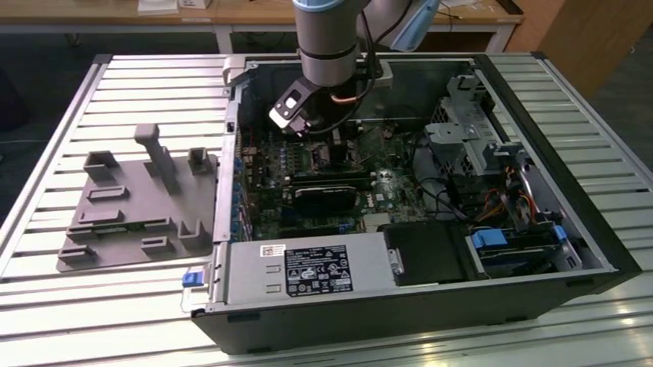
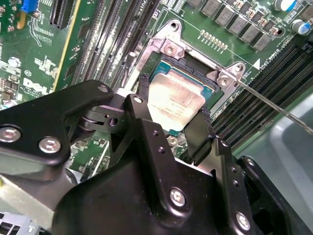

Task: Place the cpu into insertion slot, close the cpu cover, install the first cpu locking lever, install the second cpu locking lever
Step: 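Place the cpu into insertion slot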

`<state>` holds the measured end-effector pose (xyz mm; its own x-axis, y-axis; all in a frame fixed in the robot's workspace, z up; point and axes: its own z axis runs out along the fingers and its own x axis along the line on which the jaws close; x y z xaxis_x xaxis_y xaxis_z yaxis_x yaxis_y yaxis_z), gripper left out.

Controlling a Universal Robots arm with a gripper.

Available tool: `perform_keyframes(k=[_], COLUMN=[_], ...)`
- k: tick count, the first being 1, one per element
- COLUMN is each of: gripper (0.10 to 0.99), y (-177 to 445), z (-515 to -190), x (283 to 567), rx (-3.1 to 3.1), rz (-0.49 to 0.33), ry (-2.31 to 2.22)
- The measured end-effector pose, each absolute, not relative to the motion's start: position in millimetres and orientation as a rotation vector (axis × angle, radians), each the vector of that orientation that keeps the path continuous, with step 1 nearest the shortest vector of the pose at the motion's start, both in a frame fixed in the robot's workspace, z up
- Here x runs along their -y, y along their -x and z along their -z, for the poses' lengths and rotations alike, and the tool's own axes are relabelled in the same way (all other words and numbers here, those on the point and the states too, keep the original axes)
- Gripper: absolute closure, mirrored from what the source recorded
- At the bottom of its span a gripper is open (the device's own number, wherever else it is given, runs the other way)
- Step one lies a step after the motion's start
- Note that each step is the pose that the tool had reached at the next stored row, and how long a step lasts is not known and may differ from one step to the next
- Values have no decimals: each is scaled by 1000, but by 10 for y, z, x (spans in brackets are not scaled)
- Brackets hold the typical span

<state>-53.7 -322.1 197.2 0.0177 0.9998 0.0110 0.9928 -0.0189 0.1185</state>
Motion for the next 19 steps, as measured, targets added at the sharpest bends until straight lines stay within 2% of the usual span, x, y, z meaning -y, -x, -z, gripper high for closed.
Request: perform_keyframes(k=[19], gripper=[549], y=[528], z=[-1921], x=[3208], rx=[-2145], rz=[-139], ry=[-2184])
